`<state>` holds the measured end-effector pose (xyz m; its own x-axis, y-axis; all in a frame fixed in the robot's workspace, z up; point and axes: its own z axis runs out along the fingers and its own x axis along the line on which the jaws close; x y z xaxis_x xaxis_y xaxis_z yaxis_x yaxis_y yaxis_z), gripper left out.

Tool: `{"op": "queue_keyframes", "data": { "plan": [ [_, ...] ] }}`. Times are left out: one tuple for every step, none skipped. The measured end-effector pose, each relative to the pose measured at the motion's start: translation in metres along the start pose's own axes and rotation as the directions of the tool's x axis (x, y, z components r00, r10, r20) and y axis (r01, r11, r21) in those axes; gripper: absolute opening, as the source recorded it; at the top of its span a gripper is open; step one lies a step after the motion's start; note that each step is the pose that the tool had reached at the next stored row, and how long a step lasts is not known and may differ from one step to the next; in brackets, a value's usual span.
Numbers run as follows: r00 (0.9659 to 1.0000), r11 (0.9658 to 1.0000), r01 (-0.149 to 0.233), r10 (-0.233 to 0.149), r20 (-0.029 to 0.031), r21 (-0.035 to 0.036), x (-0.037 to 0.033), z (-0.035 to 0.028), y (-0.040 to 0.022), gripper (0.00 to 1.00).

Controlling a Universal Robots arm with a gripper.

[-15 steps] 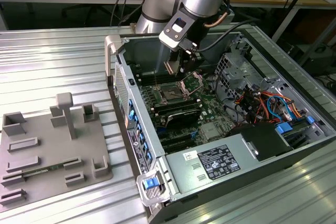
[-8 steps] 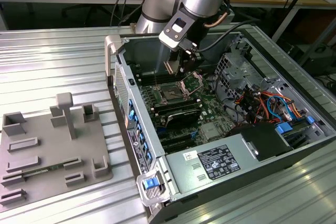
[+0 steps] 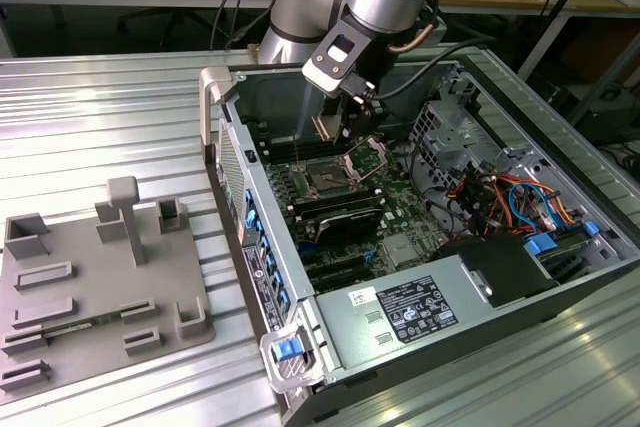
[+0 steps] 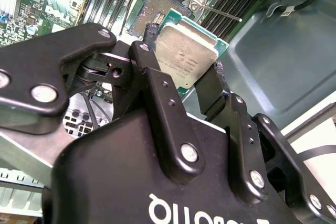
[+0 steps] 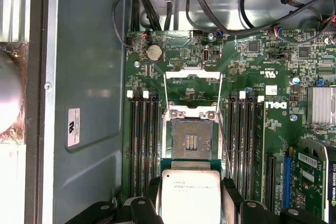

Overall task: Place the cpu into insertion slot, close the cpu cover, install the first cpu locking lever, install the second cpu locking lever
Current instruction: 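Place the cpu into insertion slot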

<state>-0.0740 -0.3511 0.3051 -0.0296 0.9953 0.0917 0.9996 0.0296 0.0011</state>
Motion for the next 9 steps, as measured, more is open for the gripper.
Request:
{"op": "queue_keyframes", "data": {
  "plan": [
    [1.0, 1.0, 0.0, 0.0, -0.0006, -0.0001, 0.0, 0.0, 0.0, 0.55],
    [1.0, 1.0, 0.0, 0.0, -0.0015, -0.0001, 0.0, 0.0, 0.0, 0.55],
    [1.0, 1.0, 0.0, 0.0, -0.0021, -0.0001, 0.0, 0.0, 0.0, 0.55],
    [1.0, 1.0, 0.0, 0.0, -0.003, -0.0001, 0.0, 0.0, 0.0, 0.55],
    [1.0, 1.0, 0.0, 0.0, -0.0036, -0.0002, 0.0, 0.0, 0.0, 0.55],
    [1.0, 1.0, 0.0, 0.0, -0.0045, -0.0002, 0.0, 0.0, 0.0, 0.55],
    [1.0, 1.0, 0.0, 0.0, -0.0061, -0.0002, 0.0, 0.0, 0.0, 0.55],
    [1.0, 1.0, 0.0, 0.0, -0.0074, -0.0002, 0.0, 0.0, 0.0, 0.55],
    [1.0, 1.0, 0.0, 0.0, -0.0082, -0.0002, 0.0, 0.0, 0.0, 0.55]
  ]
}}
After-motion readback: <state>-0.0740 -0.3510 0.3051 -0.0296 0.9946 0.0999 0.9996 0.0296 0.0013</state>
